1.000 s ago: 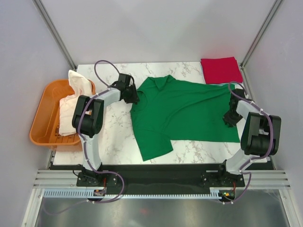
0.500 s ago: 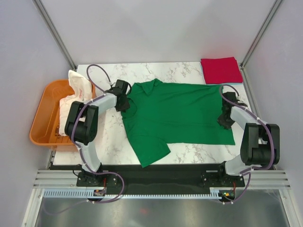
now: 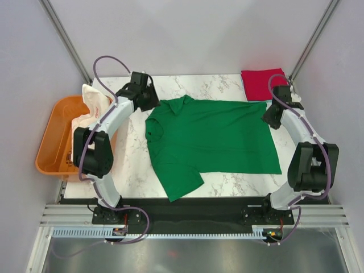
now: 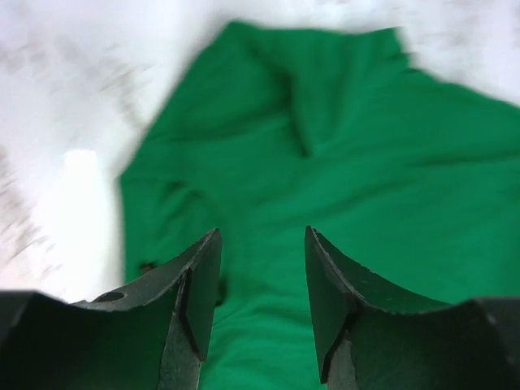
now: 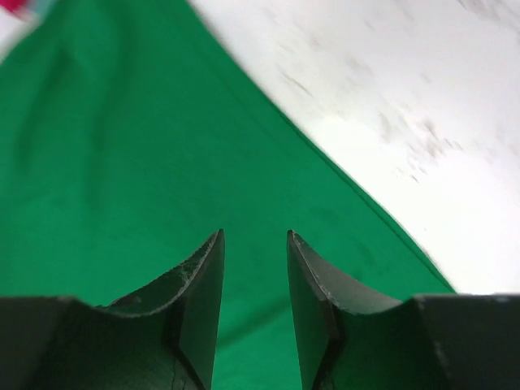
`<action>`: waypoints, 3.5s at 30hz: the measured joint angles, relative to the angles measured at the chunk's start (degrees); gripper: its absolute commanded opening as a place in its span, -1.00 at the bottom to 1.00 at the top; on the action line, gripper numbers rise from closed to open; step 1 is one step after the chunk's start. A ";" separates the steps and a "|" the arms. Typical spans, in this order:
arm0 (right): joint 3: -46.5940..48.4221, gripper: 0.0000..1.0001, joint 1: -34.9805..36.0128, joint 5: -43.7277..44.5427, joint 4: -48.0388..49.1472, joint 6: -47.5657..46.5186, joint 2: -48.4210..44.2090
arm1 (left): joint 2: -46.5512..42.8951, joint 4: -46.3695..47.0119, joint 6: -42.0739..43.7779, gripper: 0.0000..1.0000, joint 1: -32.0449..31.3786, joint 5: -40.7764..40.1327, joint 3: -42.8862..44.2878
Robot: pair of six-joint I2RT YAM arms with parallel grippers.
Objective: Fold and stack the t-shirts
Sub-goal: Flatten the tshirt out
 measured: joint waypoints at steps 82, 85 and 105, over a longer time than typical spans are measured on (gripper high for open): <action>-11.78 -0.05 0.07 -0.81 -8.04 6.23 -1.97 | -46.10 -3.63 -18.97 0.05 -15.02 10.38 -46.31; -11.45 -0.04 0.07 -0.74 -8.13 6.19 -1.99 | -48.13 -5.62 -23.54 0.05 -16.92 10.43 -47.50; -10.21 -0.04 -1.49 1.75 -8.07 4.83 -1.92 | -42.03 -18.99 -37.13 0.00 -42.91 9.90 -52.13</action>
